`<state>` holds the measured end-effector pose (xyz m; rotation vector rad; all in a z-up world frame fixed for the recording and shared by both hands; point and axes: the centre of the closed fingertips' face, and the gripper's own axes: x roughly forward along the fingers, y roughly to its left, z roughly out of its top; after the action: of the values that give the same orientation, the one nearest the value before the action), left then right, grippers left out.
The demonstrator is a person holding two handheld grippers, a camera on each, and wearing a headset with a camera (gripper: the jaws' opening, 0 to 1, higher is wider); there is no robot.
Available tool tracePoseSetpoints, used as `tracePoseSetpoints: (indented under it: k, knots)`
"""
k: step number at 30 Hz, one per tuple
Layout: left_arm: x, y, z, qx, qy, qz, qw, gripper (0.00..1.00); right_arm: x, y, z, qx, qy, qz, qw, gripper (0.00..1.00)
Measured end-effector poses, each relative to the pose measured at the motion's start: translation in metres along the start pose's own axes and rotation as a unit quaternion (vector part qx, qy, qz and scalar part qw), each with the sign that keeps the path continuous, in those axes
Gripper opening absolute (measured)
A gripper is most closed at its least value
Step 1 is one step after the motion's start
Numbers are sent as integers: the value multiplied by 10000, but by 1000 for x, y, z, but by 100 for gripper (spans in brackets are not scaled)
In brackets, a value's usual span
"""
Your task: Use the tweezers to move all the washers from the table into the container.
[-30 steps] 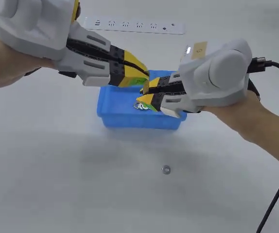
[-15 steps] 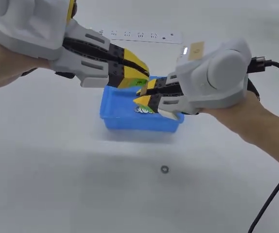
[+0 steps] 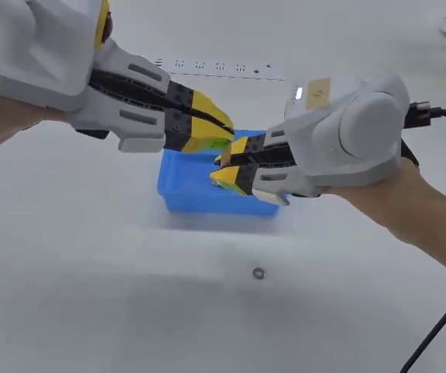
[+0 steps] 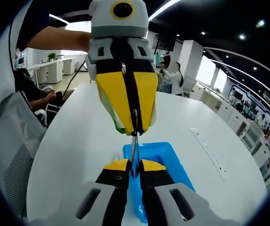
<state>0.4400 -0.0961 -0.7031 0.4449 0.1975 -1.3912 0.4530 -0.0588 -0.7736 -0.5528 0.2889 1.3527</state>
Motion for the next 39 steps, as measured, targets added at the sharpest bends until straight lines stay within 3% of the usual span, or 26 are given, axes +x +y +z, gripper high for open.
tracePoseSetpoints:
  k: [6, 11, 12, 23, 31, 39]
  knots:
    - [3, -22, 11, -61, -136, -141, 9998, 5, -16, 19, 1, 128, -111, -153, 9997, 11]
    - [7, -39, 13, -283, -217, -171, 9992, 5, -24, 34, -6, 353, -145, -248, 9990, 12]
    - [8, -45, 14, -454, -266, -235, 9983, 5, -25, 38, -7, 391, -141, -258, 9988, 12]
    - [19, -75, 7, -759, -321, -313, 9961, 5, -32, 64, -28, 682, -42, -175, 9975, 15]
    - [30, -88, -3, -891, -170, -423, 9950, 5, -32, 77, -46, 742, 94, -52, 9972, 14]
    - [38, -86, -7, -822, 117, -532, 9951, 5, -29, 76, -53, 828, 119, -53, 9965, 13]
